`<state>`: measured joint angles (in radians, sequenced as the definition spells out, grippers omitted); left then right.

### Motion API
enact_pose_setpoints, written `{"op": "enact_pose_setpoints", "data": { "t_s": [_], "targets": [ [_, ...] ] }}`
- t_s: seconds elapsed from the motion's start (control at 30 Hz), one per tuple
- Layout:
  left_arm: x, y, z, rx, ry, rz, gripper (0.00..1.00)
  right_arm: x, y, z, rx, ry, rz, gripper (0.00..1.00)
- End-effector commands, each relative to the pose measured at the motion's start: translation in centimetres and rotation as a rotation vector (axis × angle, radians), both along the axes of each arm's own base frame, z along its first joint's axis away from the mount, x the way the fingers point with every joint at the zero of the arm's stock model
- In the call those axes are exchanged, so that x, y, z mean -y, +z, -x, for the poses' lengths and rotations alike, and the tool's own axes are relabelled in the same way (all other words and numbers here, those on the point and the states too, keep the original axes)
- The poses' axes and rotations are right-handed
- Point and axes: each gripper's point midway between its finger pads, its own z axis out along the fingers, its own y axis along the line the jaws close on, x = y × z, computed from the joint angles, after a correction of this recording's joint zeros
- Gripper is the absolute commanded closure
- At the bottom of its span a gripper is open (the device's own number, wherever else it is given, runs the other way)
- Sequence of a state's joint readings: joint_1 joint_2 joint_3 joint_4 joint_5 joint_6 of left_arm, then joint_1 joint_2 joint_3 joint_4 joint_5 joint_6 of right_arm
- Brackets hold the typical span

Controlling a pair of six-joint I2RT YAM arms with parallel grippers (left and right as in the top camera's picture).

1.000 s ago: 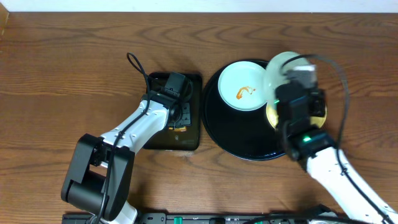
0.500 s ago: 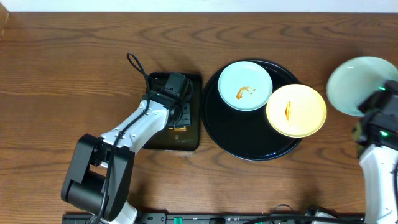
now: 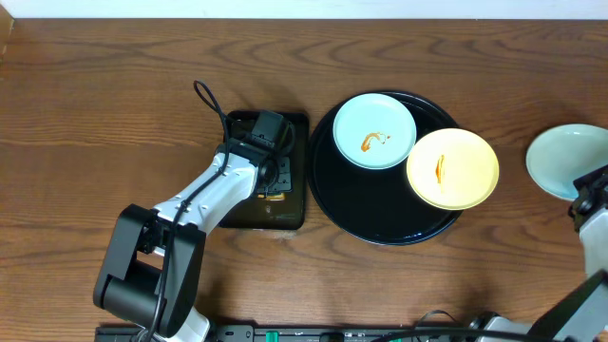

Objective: Clean dirty plates on tray and stack at the side
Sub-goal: 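Carry the pale blue plate right and set it on the table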

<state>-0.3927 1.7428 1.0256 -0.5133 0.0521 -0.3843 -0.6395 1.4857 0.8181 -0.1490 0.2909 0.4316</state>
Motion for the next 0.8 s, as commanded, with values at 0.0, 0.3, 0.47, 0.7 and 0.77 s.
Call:
{"op": "enact_pose_setpoints", "data": {
  "t_s": [0.0, 0.3, 0.47, 0.7, 0.77],
  "targets": [
    [-0.3, 0.5, 0.0, 0.017, -0.003, -0.009, 0.43, -0.5, -0.2, -2.6, 0.096, 0.075, -0.067, 0.99],
    [-0.3, 0.5, 0.0, 0.017, -0.003, -0.009, 0.42, -6.4, -1.6, -5.0, 0.142, 0.358, -0.285, 0.64],
    [-0.3, 0.5, 0.0, 0.017, -0.003, -0.009, 0.42, -12.5, -2.0, -5.7, 0.180, 0.582, -0.495, 0.59],
    [-0.3, 0.5, 0.0, 0.017, -0.003, -0.009, 0.42, -17.7, -2.6, -4.2, 0.147, 0.712, -0.690, 0.59],
    [-0.3, 0.5, 0.0, 0.017, -0.003, -0.009, 0.43, -18.7, -3.1, -3.6, 0.096, 0.752, -0.695, 0.58]
  ]
}}
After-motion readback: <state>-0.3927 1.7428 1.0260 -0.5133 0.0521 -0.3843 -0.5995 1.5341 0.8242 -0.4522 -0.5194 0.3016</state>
